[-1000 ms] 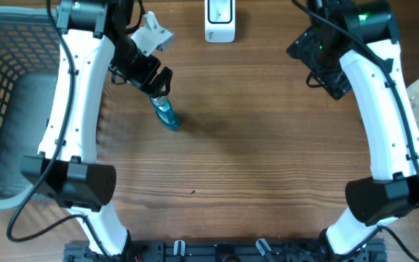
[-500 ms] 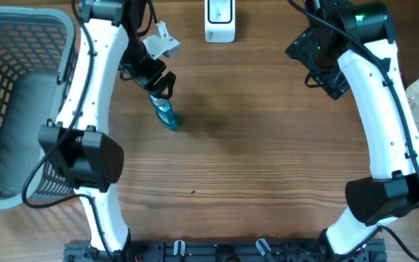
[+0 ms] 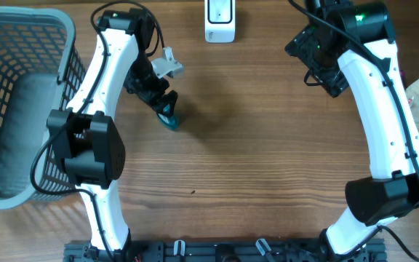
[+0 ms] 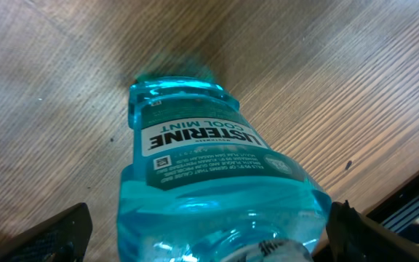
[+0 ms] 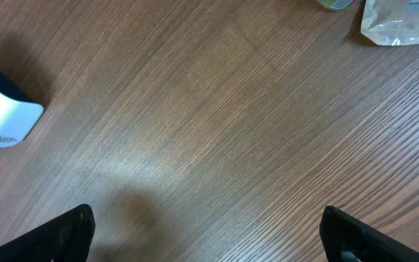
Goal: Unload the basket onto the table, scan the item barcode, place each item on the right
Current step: 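Grasp the Listerine bottle with the left gripper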
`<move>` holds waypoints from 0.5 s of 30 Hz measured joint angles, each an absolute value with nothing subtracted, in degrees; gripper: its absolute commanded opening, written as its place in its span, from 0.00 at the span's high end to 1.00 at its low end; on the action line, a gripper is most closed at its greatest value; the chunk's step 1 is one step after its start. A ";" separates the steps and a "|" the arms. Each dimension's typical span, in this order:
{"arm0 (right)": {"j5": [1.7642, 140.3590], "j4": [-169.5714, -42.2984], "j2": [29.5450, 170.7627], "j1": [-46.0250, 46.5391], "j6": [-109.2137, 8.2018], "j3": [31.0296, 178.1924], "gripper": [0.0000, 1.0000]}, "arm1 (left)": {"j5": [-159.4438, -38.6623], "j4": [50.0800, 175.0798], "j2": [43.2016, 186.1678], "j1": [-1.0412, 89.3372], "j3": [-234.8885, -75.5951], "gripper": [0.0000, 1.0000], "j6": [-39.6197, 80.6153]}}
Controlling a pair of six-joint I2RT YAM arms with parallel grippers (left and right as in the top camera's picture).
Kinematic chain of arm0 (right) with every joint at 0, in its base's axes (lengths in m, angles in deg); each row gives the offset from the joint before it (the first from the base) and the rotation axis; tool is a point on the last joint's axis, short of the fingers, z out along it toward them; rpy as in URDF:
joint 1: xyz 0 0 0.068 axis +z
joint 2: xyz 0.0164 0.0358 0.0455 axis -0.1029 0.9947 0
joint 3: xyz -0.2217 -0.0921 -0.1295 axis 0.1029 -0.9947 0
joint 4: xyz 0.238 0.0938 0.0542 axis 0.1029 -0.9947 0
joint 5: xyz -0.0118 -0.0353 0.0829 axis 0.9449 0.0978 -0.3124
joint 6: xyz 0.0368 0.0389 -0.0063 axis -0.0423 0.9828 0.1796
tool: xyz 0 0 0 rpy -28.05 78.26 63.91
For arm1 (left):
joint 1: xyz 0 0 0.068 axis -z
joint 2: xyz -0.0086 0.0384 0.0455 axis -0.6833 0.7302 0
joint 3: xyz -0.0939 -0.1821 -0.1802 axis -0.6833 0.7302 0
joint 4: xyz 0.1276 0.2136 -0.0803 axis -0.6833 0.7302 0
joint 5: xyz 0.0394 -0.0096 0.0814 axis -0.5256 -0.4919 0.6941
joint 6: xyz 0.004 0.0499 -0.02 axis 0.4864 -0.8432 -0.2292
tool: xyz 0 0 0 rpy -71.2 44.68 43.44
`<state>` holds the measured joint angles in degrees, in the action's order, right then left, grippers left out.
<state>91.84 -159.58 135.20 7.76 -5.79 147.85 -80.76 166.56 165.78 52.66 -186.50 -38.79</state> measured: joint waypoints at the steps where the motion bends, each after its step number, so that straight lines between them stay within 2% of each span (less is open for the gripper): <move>1: 91.84 -159.56 135.20 7.76 -5.79 147.85 0.00 | -80.76 166.42 165.78 52.66 -186.28 0.00 -39.10; 6: 91.84 -159.43 135.20 7.76 -5.79 147.85 0.00 | -81.02 165.03 165.78 52.66 -186.23 0.08 -39.71; 11: 91.84 -159.41 135.20 7.76 -5.79 147.85 0.00 | -81.41 164.87 165.78 52.66 -186.23 0.11 -40.58; 15: 91.84 -159.43 135.20 7.76 -5.79 147.85 0.00 | -81.26 164.94 165.78 52.66 -186.23 0.08 -41.04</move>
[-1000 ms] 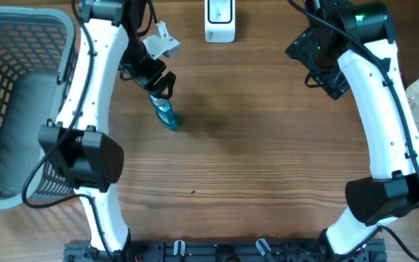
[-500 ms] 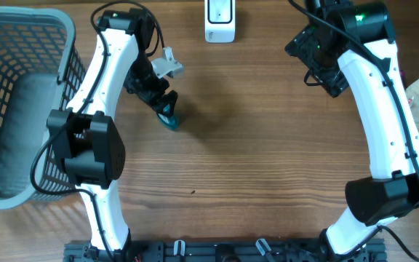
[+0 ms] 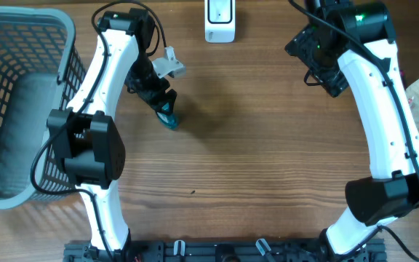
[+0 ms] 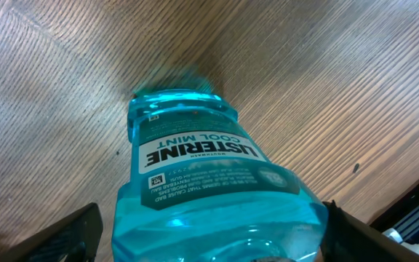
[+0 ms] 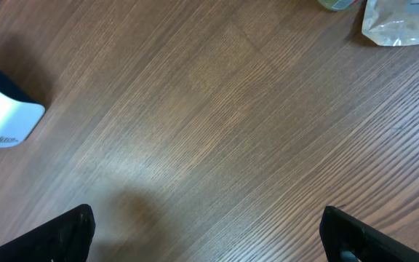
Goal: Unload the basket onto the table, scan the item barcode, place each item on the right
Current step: 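Grasp the Listerine bottle with the left gripper, then move the bottle rightward, lay it down and release it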
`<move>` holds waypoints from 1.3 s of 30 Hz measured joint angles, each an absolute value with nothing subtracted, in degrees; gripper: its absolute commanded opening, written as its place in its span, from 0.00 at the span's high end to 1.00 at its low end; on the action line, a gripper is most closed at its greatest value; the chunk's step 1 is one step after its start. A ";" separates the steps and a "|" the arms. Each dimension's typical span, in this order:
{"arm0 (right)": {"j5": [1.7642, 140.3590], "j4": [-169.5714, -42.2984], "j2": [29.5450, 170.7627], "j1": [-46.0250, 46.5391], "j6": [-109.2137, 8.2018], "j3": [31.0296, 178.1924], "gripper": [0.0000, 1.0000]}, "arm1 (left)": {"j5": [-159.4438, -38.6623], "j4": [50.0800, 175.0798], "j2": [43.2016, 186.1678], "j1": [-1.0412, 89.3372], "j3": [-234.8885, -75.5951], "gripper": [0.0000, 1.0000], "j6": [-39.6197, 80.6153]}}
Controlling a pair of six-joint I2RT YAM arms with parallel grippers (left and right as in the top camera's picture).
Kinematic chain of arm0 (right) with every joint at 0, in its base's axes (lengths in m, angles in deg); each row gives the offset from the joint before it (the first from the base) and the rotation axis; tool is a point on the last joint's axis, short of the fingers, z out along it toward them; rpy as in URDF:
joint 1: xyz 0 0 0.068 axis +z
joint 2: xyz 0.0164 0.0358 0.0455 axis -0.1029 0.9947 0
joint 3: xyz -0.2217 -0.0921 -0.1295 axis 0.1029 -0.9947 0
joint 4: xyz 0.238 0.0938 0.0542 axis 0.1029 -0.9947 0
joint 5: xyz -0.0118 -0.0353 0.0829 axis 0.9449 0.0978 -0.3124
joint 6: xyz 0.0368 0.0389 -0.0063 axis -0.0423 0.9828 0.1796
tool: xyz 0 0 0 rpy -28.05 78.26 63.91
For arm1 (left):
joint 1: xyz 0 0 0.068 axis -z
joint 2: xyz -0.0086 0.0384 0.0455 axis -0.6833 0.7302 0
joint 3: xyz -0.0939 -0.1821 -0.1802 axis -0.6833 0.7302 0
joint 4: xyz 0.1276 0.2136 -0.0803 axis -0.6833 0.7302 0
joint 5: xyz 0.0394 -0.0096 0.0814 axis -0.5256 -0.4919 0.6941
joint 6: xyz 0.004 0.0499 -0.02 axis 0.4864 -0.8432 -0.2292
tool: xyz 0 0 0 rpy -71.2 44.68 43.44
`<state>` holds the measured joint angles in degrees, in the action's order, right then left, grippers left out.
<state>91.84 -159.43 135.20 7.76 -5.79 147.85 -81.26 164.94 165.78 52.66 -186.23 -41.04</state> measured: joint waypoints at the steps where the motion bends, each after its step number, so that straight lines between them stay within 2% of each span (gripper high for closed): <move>1: 91.84 -159.41 135.20 7.76 -5.79 147.85 0.00 | -80.91 165.11 165.78 52.66 -186.23 0.08 -41.15; 6: 91.84 -159.43 135.20 7.76 -5.79 147.85 0.00 | -80.30 165.31 165.78 52.66 -186.23 0.08 -41.26; 8: 91.84 -159.43 135.20 7.76 -5.79 147.85 0.00 | -80.28 165.38 165.78 52.66 -186.23 0.19 -42.09; 15: 91.84 -159.41 135.20 7.76 -5.79 147.85 0.00 | -79.88 165.75 165.78 52.66 -186.21 0.18 -44.03; 17: 91.84 -159.41 135.20 7.76 -5.79 147.85 0.00 | -79.86 165.75 165.78 52.66 -186.21 0.23 -44.10; 21: 91.84 -159.41 135.20 7.76 -5.79 147.85 0.00 | -79.67 165.77 165.78 52.66 -186.21 0.28 -44.43; 28: 91.84 -159.19 135.20 7.76 -5.79 147.85 0.00 | -79.43 166.18 165.78 52.68 -186.21 0.29 -44.32; 31: 91.84 -158.73 135.20 7.76 -5.79 147.85 0.00 | -79.40 166.18 165.78 53.03 -186.21 0.32 -42.99; 34: 91.84 -158.36 135.20 7.76 -5.79 147.85 0.00 | -78.73 166.45 165.78 54.15 -186.21 0.30 -40.34; 39: 91.84 -158.01 135.20 7.76 -5.79 147.85 0.00 | -78.57 166.40 165.71 57.14 -186.21 0.35 -32.34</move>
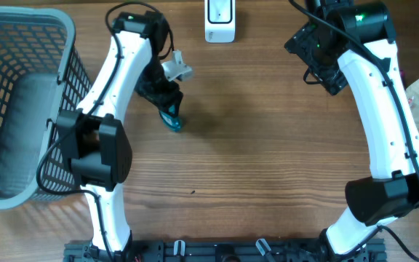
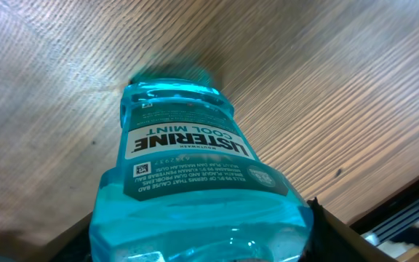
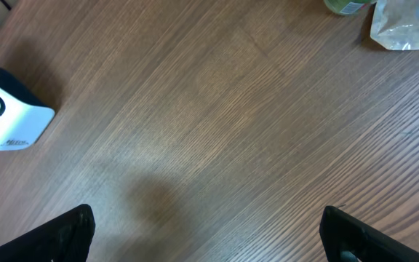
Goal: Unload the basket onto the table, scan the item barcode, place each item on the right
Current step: 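Move the bottle rightward, lay it down and release it, then reach the right gripper down to the lying Listerine bottle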
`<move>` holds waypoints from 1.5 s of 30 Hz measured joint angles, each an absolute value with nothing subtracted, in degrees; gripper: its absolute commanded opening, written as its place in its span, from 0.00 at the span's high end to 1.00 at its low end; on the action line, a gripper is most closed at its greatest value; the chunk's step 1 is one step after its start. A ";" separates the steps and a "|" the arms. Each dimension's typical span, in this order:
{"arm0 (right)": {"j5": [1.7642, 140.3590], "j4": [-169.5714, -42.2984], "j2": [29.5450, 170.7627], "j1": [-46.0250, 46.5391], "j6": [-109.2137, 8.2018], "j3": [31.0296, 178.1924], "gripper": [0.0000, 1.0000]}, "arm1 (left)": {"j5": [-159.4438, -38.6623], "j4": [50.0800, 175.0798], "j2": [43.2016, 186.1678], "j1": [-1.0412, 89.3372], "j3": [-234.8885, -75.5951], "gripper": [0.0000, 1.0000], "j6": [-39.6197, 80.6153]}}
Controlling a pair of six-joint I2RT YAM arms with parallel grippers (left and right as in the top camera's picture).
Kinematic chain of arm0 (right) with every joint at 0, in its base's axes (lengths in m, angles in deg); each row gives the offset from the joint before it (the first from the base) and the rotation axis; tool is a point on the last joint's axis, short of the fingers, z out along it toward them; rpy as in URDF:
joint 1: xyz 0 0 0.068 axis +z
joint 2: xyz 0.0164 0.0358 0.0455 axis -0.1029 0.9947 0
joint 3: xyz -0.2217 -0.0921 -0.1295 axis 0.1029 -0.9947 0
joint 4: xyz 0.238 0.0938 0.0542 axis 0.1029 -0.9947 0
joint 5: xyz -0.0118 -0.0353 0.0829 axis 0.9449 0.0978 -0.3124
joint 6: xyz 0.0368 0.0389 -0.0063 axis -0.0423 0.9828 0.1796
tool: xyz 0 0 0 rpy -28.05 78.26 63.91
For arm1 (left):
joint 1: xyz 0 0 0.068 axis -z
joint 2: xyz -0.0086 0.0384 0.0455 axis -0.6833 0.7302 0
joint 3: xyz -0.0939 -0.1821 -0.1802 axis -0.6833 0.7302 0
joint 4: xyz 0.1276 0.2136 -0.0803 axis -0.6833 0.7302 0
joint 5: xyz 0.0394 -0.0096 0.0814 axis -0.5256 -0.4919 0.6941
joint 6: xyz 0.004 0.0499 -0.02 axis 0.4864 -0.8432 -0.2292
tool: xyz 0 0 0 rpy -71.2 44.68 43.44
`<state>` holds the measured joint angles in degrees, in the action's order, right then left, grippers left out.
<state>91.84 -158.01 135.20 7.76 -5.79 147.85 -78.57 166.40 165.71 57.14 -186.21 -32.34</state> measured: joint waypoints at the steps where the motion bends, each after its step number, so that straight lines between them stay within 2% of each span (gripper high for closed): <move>1: 91.84 -157.90 135.20 7.76 -5.79 147.85 0.00 | -78.49 166.36 165.62 57.89 -186.26 0.35 -29.81; 3: 91.84 -157.92 135.20 7.76 -5.79 147.85 0.00 | -78.31 165.77 165.40 59.39 -186.26 0.40 -25.04; 13: 91.84 -157.92 135.20 7.76 -5.79 147.85 0.00 | -82.49 154.49 164.75 64.22 -186.43 0.40 2.13; 23: 91.86 -157.90 135.20 7.76 -5.79 147.85 0.00 | -85.37 152.92 165.32 66.93 -186.30 0.40 12.92; 25: 91.86 -157.90 135.20 7.76 -5.79 147.85 0.00 | -85.59 152.87 165.38 67.74 -186.30 0.35 13.75; 26: 91.86 -157.90 135.20 7.76 -5.79 147.85 0.00 | -85.72 152.85 165.38 67.92 -186.30 0.28 13.82; 27: 91.86 -157.92 135.20 7.76 -5.79 147.85 0.00 | -85.76 152.68 165.38 68.03 -186.30 0.00 14.10; 32: 91.79 -156.30 135.20 7.76 -9.61 147.85 0.00 | -84.98 152.30 165.38 67.90 -186.30 0.00 14.30; 38: 91.42 -152.87 135.20 7.76 -22.97 147.85 0.00 | -82.20 151.32 163.94 65.51 -186.19 0.00 13.97; 45: 88.47 -146.14 135.20 7.76 -42.86 146.26 0.00 | -79.58 147.91 155.87 58.34 -186.21 0.00 15.13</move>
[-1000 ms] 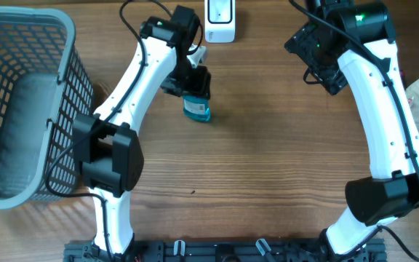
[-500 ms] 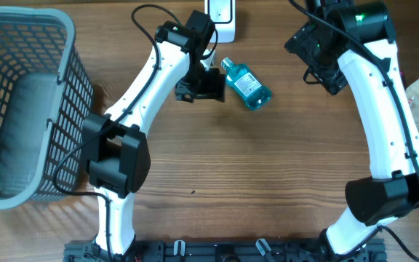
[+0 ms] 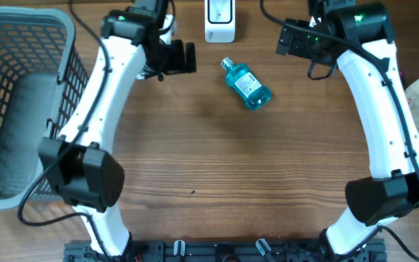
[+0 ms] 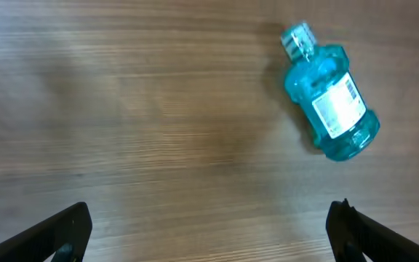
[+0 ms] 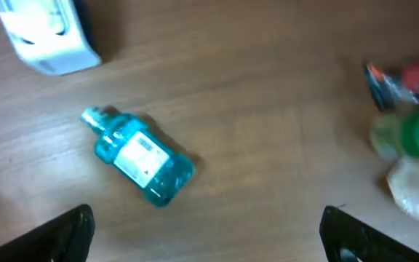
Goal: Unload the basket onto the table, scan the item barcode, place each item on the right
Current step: 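Reach the right gripper down to the lying Listerine bottle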
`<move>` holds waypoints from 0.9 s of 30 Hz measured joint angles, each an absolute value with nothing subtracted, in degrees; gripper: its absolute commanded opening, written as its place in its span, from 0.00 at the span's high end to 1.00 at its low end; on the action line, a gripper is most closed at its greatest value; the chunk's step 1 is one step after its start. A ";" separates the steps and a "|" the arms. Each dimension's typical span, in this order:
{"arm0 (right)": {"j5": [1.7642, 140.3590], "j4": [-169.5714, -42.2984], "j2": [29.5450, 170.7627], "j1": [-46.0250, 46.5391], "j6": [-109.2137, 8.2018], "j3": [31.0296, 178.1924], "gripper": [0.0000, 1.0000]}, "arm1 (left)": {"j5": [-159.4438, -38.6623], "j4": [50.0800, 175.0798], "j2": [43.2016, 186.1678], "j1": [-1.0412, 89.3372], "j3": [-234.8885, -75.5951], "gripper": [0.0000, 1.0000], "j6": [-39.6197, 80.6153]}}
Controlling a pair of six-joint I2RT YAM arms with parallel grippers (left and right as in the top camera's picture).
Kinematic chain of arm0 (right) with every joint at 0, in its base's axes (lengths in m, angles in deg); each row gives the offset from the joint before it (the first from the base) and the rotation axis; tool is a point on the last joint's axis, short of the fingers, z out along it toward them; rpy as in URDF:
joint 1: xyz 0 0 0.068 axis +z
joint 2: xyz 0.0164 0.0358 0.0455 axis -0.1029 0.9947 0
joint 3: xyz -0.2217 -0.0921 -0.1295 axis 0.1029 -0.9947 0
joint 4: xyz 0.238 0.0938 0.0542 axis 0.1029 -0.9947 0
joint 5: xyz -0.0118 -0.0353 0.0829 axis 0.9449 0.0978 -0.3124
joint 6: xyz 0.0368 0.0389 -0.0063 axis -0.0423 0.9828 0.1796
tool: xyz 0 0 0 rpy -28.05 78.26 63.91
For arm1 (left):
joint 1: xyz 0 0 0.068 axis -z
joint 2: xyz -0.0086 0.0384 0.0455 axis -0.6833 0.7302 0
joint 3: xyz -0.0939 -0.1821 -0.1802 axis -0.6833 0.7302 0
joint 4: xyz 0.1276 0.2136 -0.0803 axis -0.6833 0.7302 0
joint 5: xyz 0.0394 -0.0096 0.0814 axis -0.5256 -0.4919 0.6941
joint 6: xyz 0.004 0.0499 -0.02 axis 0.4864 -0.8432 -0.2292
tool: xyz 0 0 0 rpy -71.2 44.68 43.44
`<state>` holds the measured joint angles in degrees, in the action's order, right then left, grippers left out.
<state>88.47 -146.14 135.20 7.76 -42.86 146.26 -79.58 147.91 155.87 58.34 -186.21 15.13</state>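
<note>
The blue mouthwash bottle (image 3: 246, 84) lies flat on the wooden table, its cap pointing back-left toward the white scanner (image 3: 219, 16). Its barcode label faces up, as the left wrist view of the bottle (image 4: 331, 109) and the right wrist view of the bottle (image 5: 138, 155) both show. My left gripper (image 3: 186, 57) hangs open to the left of the bottle with nothing between its fingers (image 4: 64, 231). At the back right of the bottle, my right gripper (image 3: 286, 40) is open too, with the scanner (image 5: 46, 33) in its view.
A grey mesh basket (image 3: 58, 22) fills the left side of the table. Packets lie at the right edge, and a green-capped item (image 5: 413, 135) stands among them. The scanner stands at the back edge in the middle.
The left gripper has let go of the bottle and now hangs open, farther back. The bottle now lies farther right, in front of the scanner. The right gripper has turned to the left.
At all three earlier moments my left gripper held the bottle against the table at left of centre, shifting it only slightly, while the right arm stayed still at the back right. Now the bottle lies free, label up, between two open grippers.
</note>
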 measured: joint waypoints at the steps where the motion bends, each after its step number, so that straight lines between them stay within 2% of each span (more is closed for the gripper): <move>1: 87.40 -144.13 135.18 7.74 -45.04 144.62 0.00 | -79.40 148.00 155.79 58.10 -186.21 0.00 15.09; 7: 77.65 -130.71 135.49 7.76 -55.21 126.72 0.00 | -77.00 145.99 155.85 58.13 -186.19 0.00 15.04; 15: 71.79 -114.27 135.55 7.76 -60.04 112.03 0.00 | -75.75 139.76 155.85 57.99 -186.19 0.00 15.07; 20: 73.94 -107.48 135.55 7.76 -60.91 110.04 0.00 | -75.75 136.00 155.85 56.68 -186.19 0.00 15.74; 27: 76.71 -106.03 138.02 8.73 -64.34 110.04 0.00 | -75.75 134.62 155.85 56.20 -186.19 0.00 16.16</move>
